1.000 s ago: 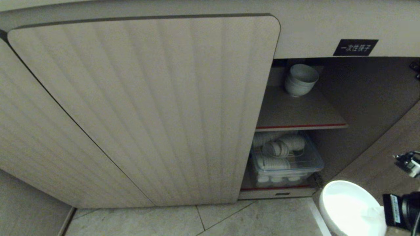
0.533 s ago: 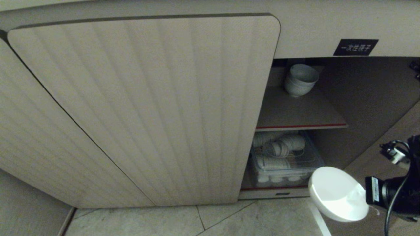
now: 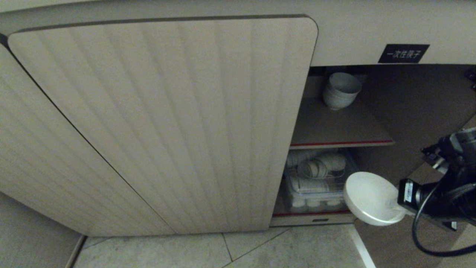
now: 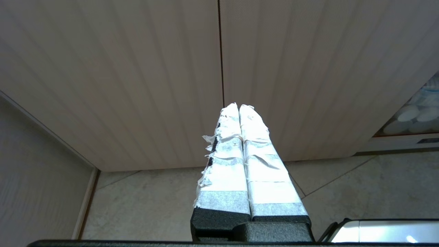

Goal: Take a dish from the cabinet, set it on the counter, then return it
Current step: Put it back into the cabinet

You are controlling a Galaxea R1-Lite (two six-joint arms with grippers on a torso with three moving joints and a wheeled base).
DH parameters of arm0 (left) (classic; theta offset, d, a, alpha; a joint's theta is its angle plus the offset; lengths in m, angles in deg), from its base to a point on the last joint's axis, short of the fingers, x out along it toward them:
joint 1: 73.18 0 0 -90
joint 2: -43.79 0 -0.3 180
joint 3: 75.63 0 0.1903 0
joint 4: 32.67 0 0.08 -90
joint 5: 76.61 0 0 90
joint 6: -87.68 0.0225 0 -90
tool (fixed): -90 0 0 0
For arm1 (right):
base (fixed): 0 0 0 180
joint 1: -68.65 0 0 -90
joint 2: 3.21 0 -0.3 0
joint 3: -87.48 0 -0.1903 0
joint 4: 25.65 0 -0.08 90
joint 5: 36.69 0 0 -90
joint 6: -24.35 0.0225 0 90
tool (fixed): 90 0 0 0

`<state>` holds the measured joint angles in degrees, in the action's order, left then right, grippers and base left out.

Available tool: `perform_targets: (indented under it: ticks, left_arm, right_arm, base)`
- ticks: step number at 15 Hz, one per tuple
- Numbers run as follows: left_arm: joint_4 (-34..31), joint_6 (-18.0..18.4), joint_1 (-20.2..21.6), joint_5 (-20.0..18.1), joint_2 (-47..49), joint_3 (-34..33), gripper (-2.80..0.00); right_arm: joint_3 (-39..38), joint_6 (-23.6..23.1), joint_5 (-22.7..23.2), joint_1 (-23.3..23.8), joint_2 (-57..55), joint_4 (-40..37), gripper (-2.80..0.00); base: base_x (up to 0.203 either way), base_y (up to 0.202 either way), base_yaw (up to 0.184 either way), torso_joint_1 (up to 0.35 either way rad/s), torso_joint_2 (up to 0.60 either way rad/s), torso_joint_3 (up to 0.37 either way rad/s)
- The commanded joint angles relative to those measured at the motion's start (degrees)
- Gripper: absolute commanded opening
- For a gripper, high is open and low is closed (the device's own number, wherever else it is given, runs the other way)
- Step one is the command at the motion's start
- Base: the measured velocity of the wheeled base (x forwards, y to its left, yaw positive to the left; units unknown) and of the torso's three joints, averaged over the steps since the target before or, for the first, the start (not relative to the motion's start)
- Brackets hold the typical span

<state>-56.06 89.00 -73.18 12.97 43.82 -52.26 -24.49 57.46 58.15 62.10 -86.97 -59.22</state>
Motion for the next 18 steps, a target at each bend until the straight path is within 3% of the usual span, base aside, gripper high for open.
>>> perform_targets:
  ticks: [1,3,9,12,15,18]
  left_arm:
    - [0.0,0.0,0.0,0.0,0.0,0.0,-2.80]
    - [0.0,-0.1,0.0,0.0,0.0,0.0,-2.80]
    - [0.0,0.0,0.0,0.0,0.0,0.0,-2.80]
    - [0.0,0.0,0.0,0.0,0.0,0.0,-2.80]
    - [0.0,-0.1,0.0,0.0,0.0,0.0,-2.80]
    - [0.0,0.0,0.0,0.0,0.0,0.0,-2.80]
  right_arm:
    - [1.7,3.3,0.0,-1.2,-1.3,0.9,-2.80]
    - [3.0,6.4,-0.1,-2.6,-2.0,2.6,-2.80]
    - [3.7,9.0,-0.1,-3.1,-3.5,6.4,-2.80]
    - [5.9,9.6,-0.3,-2.8,-4.8,5.6,-2.80]
    - [10.1,10.2,-3.4,-2.7,-7.3,3.2,-2.80]
    - [15.5,14.0,-4.2,-2.7,-9.8,-1.5,-2.80]
  base:
    - [0.000,0.000,0.000,0.000,0.00,0.000]
    - [0.000,0.000,0.000,0.000,0.00,0.000]
    - [0.000,0.000,0.000,0.000,0.00,0.000]
    - [0.000,0.000,0.000,0.000,0.00,0.000]
    - [0.000,0.000,0.000,0.000,0.00,0.000]
    - [0.000,0.000,0.000,0.000,0.00,0.000]
